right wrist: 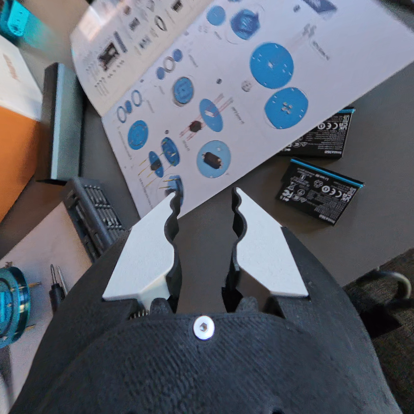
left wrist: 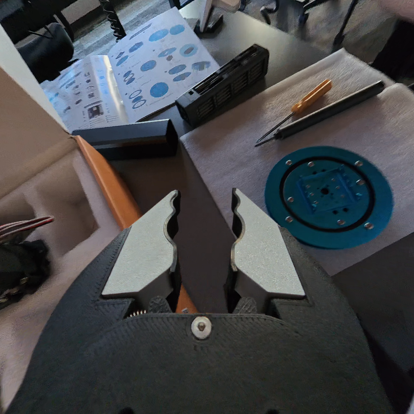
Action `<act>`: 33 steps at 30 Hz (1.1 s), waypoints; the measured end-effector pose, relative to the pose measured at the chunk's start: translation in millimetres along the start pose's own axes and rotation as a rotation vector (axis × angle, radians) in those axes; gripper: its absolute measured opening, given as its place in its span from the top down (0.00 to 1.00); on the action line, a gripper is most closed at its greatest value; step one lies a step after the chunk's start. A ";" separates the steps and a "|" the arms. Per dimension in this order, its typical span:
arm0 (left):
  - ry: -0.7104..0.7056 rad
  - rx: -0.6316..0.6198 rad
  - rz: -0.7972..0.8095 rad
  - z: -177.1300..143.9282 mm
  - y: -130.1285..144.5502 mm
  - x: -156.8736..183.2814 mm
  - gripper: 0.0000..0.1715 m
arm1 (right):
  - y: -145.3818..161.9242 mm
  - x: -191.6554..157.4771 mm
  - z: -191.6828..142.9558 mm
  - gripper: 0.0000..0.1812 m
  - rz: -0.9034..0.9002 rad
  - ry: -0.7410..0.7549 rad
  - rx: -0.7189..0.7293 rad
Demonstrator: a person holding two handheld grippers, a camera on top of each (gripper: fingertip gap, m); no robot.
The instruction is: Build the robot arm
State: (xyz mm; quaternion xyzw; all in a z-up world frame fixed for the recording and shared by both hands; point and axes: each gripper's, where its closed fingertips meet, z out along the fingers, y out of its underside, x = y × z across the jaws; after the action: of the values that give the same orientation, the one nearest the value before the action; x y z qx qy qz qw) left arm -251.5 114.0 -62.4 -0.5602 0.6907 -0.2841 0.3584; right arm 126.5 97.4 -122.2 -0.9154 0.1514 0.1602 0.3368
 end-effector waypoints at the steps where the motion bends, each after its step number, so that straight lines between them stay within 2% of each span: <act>1: 0.000 -0.005 0.000 2.2 -0.5 2.1 0.73 | 0.5 -12.6 -9.9 0.74 -0.040 0.010 0.050; 4: -0.066 -0.022 0.041 5.2 -3.3 -1.6 0.72 | 6.7 -80.0 -51.6 0.73 -0.213 -0.005 0.303; 6: -0.085 -0.027 0.053 5.4 -5.7 -2.7 0.73 | 25.3 -135.9 -82.6 0.74 -0.322 -0.023 0.475; 8: -0.089 -0.026 0.034 3.2 -9.9 -4.6 0.72 | 51.4 -177.3 -105.6 0.68 -0.352 0.013 0.622; 10: -0.077 0.006 0.008 -2.0 -22.1 -4.0 0.72 | 81.4 -215.1 -115.6 0.67 -0.352 0.014 0.712; 12: -0.078 0.058 -0.006 -3.6 -37.9 -4.0 0.71 | 109.0 -245.6 -112.7 0.67 -0.280 -0.007 0.734; 14: -0.065 0.082 -0.031 5.2 -48.1 -0.1 0.67 | 123.6 -266.6 -110.3 0.79 -0.220 0.014 0.805; 15: -0.036 0.087 -0.050 12.8 -51.6 6.8 0.64 | 126.6 -271.5 -110.3 0.84 -0.191 0.047 0.854; 18: 0.059 0.124 -0.098 36.5 -60.5 31.3 0.61 | 132.2 -264.4 -110.5 0.85 -0.064 0.211 0.937; 20: 0.018 0.129 -0.089 46.9 -58.0 28.4 0.59 | 135.5 -260.8 -111.4 0.91 -0.060 0.307 0.960; 22: -0.069 0.144 -0.053 50.0 -55.3 16.7 0.59 | 137.9 -248.7 -113.2 0.92 -0.074 0.449 0.983; 26: -0.122 0.170 -0.045 57.1 -49.7 11.7 0.58 | 136.7 -253.6 -99.1 1.00 -0.126 0.431 0.955; 30: -0.108 0.134 -0.056 66.7 -30.9 14.3 0.66 | 144.4 -248.1 -83.6 1.00 -0.198 0.501 0.878; 33: -0.077 0.074 -0.088 73.8 -16.3 13.4 0.63 | 147.8 -241.3 -74.7 1.00 -0.237 0.550 0.817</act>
State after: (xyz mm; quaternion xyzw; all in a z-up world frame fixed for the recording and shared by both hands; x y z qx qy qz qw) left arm -183.7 98.2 -94.7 -0.5868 0.6400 -0.3033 0.3925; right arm -134.0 -19.0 -56.9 -0.7281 0.1800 -0.1983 0.6310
